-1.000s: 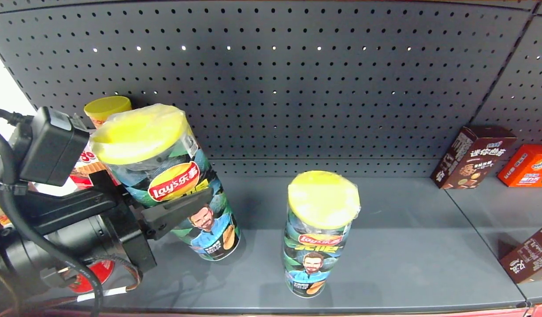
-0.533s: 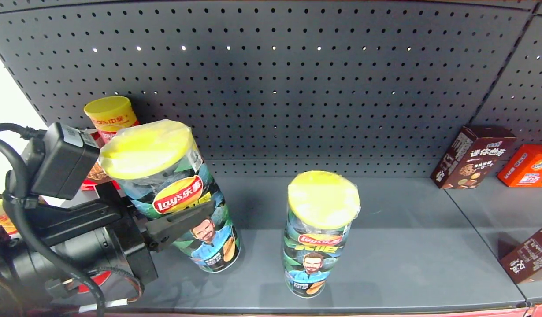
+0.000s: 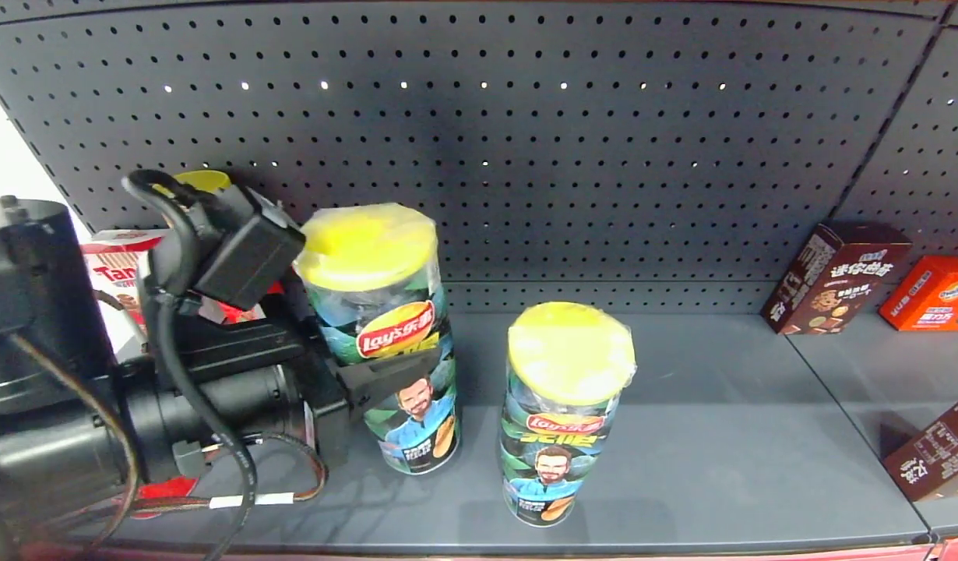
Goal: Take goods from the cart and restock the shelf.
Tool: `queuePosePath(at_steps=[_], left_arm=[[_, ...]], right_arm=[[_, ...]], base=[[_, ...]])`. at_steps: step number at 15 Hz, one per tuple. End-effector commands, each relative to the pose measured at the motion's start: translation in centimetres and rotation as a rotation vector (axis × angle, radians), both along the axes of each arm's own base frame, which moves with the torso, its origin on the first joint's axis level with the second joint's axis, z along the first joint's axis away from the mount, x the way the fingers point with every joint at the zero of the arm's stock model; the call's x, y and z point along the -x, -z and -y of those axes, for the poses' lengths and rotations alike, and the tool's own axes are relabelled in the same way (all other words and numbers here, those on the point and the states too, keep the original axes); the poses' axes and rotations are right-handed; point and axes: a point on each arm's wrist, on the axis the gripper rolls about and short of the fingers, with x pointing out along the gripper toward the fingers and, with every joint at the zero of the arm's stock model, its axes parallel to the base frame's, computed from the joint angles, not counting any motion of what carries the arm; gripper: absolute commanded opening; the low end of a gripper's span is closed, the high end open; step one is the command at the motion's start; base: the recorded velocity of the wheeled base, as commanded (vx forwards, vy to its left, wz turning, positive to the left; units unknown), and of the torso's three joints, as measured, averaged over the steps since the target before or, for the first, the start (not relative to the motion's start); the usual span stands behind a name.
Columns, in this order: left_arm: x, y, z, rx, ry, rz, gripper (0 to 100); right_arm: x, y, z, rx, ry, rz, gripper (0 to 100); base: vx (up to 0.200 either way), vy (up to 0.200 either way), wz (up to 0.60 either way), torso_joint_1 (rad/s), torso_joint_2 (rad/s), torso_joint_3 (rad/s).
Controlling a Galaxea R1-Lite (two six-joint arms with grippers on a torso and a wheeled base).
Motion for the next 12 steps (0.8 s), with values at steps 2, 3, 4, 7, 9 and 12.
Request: queuePosePath(at_steps=[2, 3, 4, 7, 9, 12], left_arm=[[-3.1, -0.6, 2.4, -0.019, 0.017, -0.041, 0], [-4.4, -0.6, 2.9, -0.02, 0.014, -0.041, 0], [-5.7, -0.7, 3.1, -0.018, -0.001, -0.037, 0], [-8.9, -0.6, 3.9, -0.014, -0.034, -0.029, 0], [-10.2, -0.1, 4.4, -0.02, -0.043, -0.036, 0], [-12.3, 0.7, 5.8, 0.012, -0.037, 0.01, 0]], right_arm=[[0.0, 0.0, 0.0, 0.0, -0.001, 0.0, 100], [0.0, 0.0, 0.0, 0.001, 0.0, -0.002, 100], [0.0, 0.0, 0.0, 0.001, -0.001, -0.002, 100], [0.0, 0.0, 0.0, 0.001, -0.001, -0.002, 100], [0.0, 0.0, 0.0, 0.001, 0.0, -0.002, 100], [0.0, 0.0, 0.0, 0.001, 0.0, -0.002, 100]], base=[[0.0, 0.0, 0.0, 0.0, 0.0, 0.0], [0.0, 0.0, 0.0, 0.0, 0.0, 0.0], [0.0, 0.0, 0.0, 0.0, 0.0, 0.0], [0.0, 0.0, 0.0, 0.0, 0.0, 0.0], [0.0, 0.0, 0.0, 0.0, 0.0, 0.0], [0.0, 0.0, 0.0, 0.0, 0.0, 0.0]])
